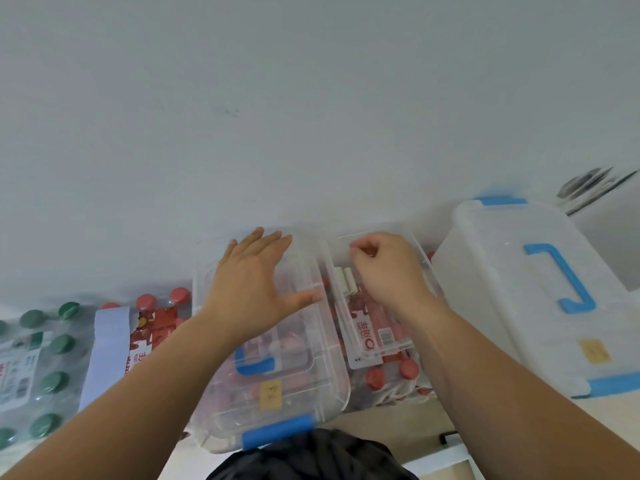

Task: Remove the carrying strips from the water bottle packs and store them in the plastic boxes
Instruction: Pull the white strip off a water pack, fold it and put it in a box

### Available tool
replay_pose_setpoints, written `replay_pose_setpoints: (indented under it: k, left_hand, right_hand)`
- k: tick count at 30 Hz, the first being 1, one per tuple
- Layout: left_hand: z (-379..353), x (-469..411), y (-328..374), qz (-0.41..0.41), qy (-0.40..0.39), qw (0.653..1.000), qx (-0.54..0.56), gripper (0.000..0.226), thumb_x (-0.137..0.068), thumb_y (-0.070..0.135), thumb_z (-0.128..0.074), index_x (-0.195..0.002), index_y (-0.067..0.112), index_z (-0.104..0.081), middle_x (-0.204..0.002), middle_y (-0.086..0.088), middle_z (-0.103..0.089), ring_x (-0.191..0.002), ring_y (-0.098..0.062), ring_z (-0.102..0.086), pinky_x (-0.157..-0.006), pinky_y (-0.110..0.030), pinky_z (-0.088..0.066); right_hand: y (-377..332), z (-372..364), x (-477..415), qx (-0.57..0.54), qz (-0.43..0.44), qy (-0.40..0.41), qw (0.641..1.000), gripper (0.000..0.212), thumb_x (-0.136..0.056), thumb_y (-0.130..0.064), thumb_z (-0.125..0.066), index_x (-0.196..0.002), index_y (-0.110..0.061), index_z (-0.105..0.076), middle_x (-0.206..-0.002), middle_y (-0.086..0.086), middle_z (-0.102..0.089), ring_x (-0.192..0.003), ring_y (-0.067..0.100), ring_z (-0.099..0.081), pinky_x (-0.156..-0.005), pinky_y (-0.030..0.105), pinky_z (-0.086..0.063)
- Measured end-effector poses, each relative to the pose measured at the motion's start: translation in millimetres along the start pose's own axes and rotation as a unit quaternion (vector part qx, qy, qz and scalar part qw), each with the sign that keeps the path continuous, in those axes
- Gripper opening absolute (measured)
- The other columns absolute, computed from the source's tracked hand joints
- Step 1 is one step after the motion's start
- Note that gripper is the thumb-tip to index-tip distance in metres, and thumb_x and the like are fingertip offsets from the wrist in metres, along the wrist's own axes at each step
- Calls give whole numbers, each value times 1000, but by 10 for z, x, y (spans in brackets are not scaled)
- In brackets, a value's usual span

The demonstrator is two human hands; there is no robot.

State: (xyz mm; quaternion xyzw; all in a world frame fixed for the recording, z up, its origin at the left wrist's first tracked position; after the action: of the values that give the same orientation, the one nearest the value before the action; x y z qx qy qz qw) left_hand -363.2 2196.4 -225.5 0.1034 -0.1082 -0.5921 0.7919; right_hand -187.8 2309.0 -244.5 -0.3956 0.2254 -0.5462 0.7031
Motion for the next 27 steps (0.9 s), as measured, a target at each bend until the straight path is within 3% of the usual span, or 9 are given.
replay_pose_setpoints:
  k: [4, 7, 9, 14, 18, 22, 25, 27]
  left_hand:
    - [168, 285, -390, 58, 26, 997, 38, 101, -66, 81, -61, -150, 31, -34, -162, 3, -27, -149, -21, -22, -122, -42, -21]
    - [213, 466, -656, 104, 24, 993, 50, 108, -60, 83, -64, -150, 33, -32, -163, -2, -23, -149, -25, -21, -120, -43, -24]
    - [185, 545, -779, 118, -1, 992, 47, 113, -58, 85, -63, -152, 34, -27, -164, -4, -20, -150, -26, -19, -120, -44, -24]
    - [89, 660, -836, 98, -64, 990, 85, 113, -60, 81, -67, -154, 39, -18, -166, 2, -11, -151, -21, -19, -119, -41, -24]
    - [96, 666, -857, 88, -51, 988, 121, 108, -61, 80, -67, -152, 39, -24, -166, 2, -11, -151, -19, -20, -118, -39, -26]
    - [149, 671, -822, 72, -37, 988, 128, 106, -63, 80, -65, -152, 36, -27, -165, 1, -18, -151, -16, -19, -118, -38, -24]
    - [237, 671, -751, 64, -26, 985, 159, 104, -62, 78, -66, -151, 34, -33, -163, 3, -23, -150, -14, -23, -119, -37, -26]
    - [310, 659, -674, 62, -25, 978, 196, 109, -56, 82, -65, -149, 34, -36, -162, 4, -27, -144, -16, -36, -116, -41, -35]
  right_hand:
    - [-399, -175, 277, 52, 91, -3, 994, 22, -90, -31, -68, -110, -20, -73, -104, -6, -71, -86, 8, -66, -84, 26, -52]
    - [-526, -412, 417, 118, 114, -46, 985, 38, -88, -34, -72, -121, -16, -69, -120, 2, -67, -106, 17, -65, -95, 27, -46]
    - [-539, -550, 488, 155, 108, -75, 979, 48, -87, -35, -73, -128, -14, -65, -129, 5, -64, -118, 22, -61, -101, 27, -41]
    - [-538, -735, 563, 221, 102, -78, 967, 57, -86, -45, -70, -132, -12, -62, -135, 11, -62, -124, 34, -55, -108, 38, -39]
    - [-550, -803, 625, 254, 63, -85, 961, 80, -77, -68, -55, -142, -22, -54, -153, 5, -48, -139, 30, -42, -117, 39, -30]
    - [-560, -779, 642, 216, 32, -52, 974, 101, -63, -85, -41, -140, -21, -56, -149, 4, -51, -140, 26, -42, -117, 41, -31]
    - [-576, -695, 683, 144, 15, -33, 989, 78, -80, -62, -69, -140, -14, -56, -151, 7, -47, -142, 22, -41, -119, 31, -28]
    - [-557, -609, 717, 94, 11, -15, 995, 70, -83, -46, -75, -140, -11, -56, -150, 5, -44, -140, 20, -43, -120, 28, -28]
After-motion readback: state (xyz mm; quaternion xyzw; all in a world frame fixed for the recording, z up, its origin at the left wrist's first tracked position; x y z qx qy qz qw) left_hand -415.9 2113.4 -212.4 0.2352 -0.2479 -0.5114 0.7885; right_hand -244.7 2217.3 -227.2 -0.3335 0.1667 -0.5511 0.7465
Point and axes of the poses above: each hand's wrist, its own x-axis away from the middle knuckle, its own z-axis out of the back of the hand, y = z × x, the point moved 6 cm from there along -x, towards the middle knuckle
